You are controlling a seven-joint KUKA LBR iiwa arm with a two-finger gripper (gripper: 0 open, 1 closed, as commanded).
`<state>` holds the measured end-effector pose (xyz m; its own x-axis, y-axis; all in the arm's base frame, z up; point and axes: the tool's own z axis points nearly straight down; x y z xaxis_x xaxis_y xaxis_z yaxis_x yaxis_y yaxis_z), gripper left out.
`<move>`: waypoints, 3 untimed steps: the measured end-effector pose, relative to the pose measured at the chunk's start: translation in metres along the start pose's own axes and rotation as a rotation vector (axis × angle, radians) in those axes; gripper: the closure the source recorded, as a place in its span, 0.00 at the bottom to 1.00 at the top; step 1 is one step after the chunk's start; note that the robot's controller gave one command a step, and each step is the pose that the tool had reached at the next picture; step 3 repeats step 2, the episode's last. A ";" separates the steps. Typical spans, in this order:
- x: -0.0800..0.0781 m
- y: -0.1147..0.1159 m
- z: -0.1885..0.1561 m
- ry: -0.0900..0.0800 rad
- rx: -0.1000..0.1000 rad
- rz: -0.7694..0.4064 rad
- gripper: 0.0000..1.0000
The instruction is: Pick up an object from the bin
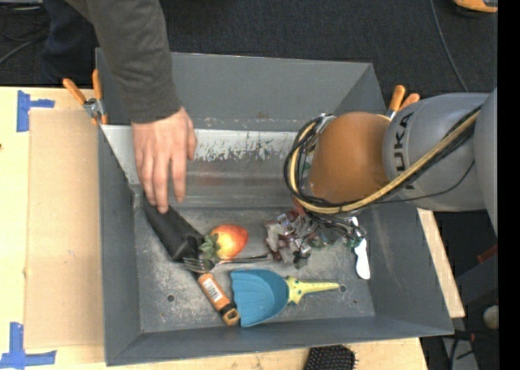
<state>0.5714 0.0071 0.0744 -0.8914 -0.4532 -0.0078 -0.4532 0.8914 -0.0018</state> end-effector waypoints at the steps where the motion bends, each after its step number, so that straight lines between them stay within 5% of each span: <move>1: 0.000 0.000 0.000 0.000 0.000 0.000 1.00; 3: -0.002 -0.004 -0.015 -0.001 -0.001 -0.076 1.00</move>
Offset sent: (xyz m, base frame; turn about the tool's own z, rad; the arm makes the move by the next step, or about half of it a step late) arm 0.0030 -0.0037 0.0155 -0.0787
